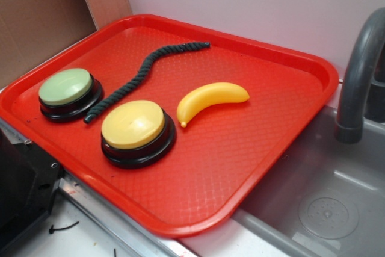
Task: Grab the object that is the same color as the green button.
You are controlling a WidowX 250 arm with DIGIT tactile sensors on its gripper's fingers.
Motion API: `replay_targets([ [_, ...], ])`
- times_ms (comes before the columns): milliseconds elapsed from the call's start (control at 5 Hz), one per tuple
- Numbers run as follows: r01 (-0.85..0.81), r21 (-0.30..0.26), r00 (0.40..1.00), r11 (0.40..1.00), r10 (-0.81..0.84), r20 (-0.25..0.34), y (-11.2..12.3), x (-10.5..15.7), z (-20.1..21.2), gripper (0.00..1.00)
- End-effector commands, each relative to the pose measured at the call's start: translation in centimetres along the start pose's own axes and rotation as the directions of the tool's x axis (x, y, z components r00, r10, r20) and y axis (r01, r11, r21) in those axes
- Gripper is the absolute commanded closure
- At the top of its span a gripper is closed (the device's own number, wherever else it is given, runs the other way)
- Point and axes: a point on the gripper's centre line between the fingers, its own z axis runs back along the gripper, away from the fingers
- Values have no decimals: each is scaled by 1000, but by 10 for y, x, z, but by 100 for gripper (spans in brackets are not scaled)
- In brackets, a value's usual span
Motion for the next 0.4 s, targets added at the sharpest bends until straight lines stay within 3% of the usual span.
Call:
replay_targets([
  [0,67,71,996,995,-71,60,22,41,-19,0],
  [200,89,74,987,993,-98,124,39,74,-44,0],
])
